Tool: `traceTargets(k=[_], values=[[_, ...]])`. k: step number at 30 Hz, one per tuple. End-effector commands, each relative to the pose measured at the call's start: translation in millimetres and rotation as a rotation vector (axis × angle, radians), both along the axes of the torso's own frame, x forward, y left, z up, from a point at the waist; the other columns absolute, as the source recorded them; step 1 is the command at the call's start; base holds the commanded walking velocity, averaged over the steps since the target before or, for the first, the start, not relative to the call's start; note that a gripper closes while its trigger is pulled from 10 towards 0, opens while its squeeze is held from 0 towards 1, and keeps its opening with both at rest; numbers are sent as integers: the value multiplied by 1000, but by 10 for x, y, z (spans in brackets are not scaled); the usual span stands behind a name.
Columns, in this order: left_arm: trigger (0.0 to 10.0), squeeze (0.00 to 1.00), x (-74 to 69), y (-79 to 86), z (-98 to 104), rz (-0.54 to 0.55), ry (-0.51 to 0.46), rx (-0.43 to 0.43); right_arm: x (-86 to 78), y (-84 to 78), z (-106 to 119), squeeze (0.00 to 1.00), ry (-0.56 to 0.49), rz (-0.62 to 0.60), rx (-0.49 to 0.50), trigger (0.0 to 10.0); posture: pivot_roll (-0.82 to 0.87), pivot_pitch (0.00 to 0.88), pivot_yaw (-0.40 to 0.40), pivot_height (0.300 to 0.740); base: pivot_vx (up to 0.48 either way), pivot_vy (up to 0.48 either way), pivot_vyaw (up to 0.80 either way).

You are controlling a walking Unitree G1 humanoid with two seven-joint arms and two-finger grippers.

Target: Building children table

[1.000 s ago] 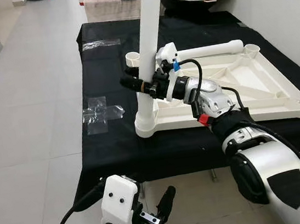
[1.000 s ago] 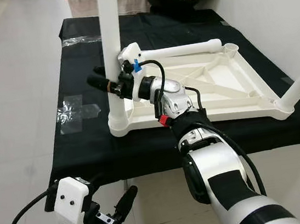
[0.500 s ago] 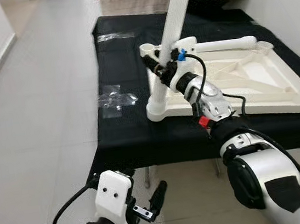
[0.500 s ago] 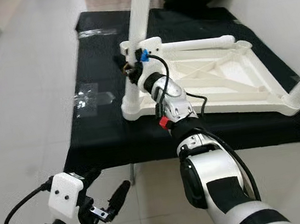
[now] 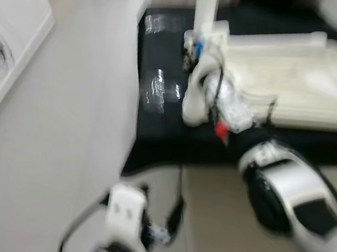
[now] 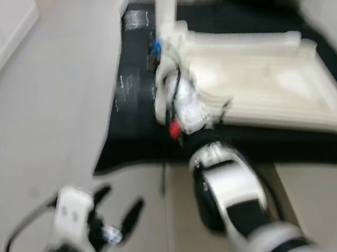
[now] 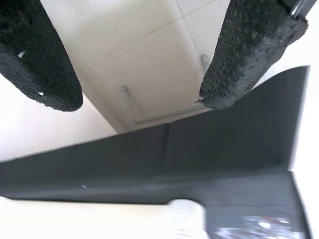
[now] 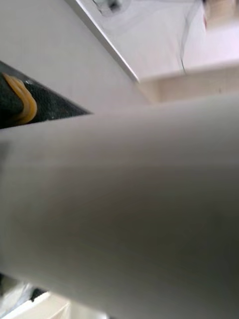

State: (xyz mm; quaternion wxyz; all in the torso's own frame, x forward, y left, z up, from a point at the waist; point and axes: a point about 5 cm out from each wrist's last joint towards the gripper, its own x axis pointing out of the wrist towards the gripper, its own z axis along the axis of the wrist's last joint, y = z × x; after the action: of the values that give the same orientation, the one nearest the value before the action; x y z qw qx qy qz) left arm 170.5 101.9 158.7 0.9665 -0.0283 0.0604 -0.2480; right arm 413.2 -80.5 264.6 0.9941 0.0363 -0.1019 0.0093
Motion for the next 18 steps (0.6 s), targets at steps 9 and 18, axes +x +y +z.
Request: traceTargets(k=[9,18], values=[[10000,0,-13,-17,-42,-10,18,-1,-14,-256,-453,0,272,-401,82,10000,165,184,-118,740,0,0,0],[10000,0,8,-18,-39,-13,11,-1,-93,-263,-454,0,263,-625,161,10000,165,176,-119,740,0,0,0]])
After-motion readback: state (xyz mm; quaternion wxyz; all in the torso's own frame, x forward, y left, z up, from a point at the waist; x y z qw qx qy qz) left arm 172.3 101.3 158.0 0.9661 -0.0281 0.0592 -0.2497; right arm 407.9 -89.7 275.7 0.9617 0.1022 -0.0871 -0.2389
